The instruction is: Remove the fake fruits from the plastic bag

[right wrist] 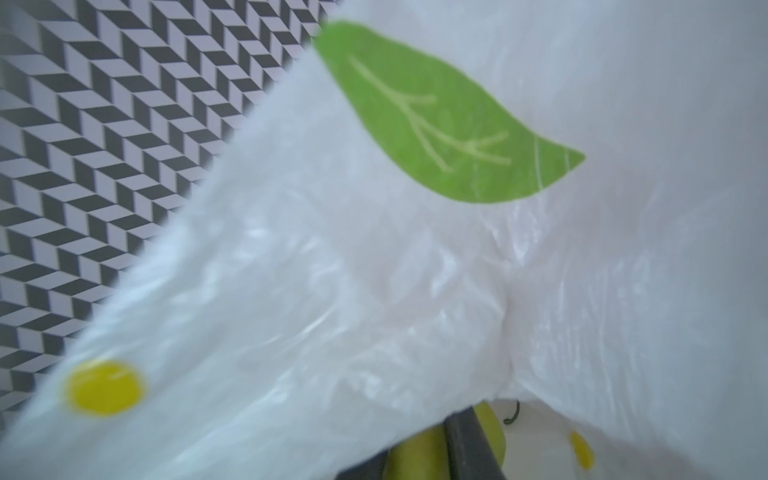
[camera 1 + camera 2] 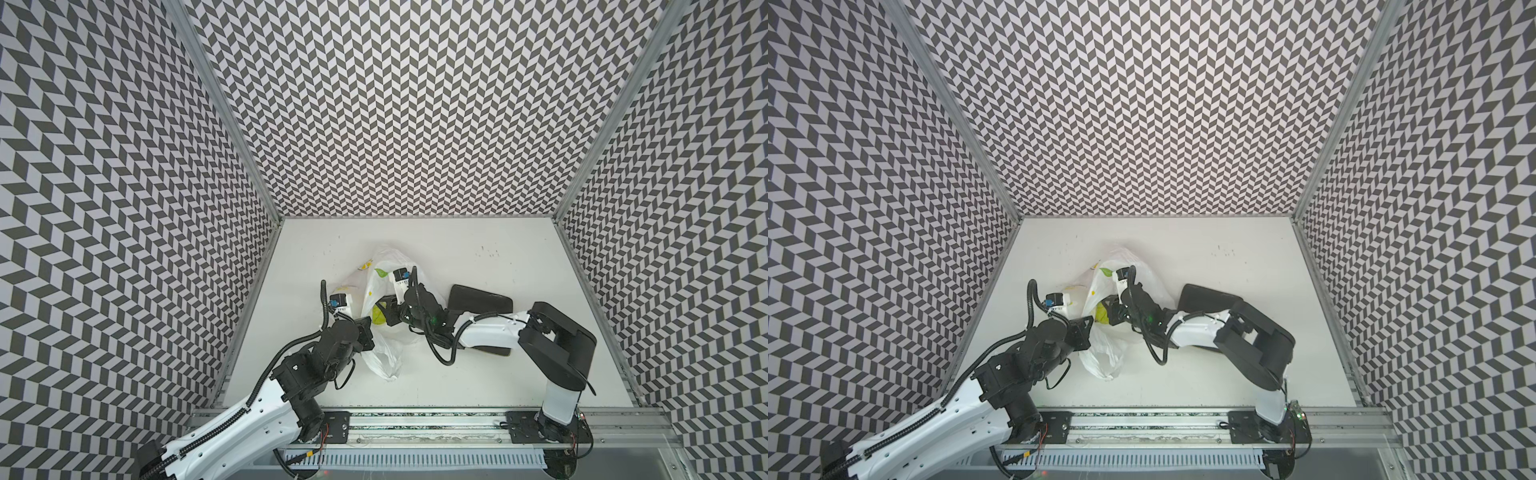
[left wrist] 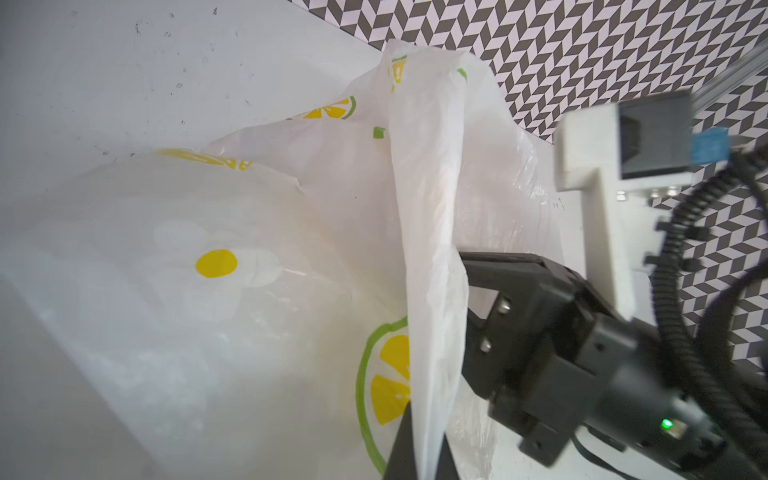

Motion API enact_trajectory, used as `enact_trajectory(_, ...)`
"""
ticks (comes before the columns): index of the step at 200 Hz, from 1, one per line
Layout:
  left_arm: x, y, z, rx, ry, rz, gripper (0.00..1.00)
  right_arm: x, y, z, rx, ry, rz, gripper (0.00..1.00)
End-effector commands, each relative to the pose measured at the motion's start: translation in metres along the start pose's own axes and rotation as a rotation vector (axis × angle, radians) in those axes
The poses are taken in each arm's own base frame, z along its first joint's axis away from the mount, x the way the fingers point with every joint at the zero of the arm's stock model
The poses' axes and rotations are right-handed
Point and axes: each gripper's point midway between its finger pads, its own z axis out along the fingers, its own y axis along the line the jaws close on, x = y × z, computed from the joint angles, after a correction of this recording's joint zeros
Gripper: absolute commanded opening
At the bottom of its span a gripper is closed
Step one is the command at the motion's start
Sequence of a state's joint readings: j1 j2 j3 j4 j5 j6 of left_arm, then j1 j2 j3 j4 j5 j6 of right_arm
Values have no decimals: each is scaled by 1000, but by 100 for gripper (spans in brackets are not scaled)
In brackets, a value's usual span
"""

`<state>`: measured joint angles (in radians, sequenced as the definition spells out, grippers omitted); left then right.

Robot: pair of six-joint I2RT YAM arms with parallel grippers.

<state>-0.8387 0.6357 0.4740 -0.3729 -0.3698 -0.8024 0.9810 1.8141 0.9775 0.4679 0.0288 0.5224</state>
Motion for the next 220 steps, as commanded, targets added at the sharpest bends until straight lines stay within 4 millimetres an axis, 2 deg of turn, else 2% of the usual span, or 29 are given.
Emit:
enact_trajectory(1,-13,-10,-2,35,-31,-33,0,-13,27,-22,-116,-64,-88,14)
enact_trajectory(31,-21,-15,0,53,-46,-44,0,-7,34,-49,-159,-81,-166,14)
enact_trajectory(73,-25,-14,4,45,-36,-46,0,-13,54,-98,-233,-105,-232,14)
enact_trajectory(100,-25,-18,7,76,-47,-46,0,-22,62,-137,-251,-99,-229,14)
enact_trajectory(136,-26,-20,10,80,-41,-29,0,-40,66,-198,-275,-162,-161,13)
enact_trajectory(170,-28,-20,8,72,-45,-20,0,-65,47,-246,-194,-268,-22,11)
enact_trajectory(192,-27,-16,9,53,-43,-11,0,-83,37,-270,-137,-320,-1,11)
enact_trajectory(202,-29,-16,9,49,-46,-9,0,-91,27,-277,-79,-350,13,11)
enact_trajectory(220,-30,-16,9,47,-50,-10,0,-101,-5,-278,66,-359,35,11)
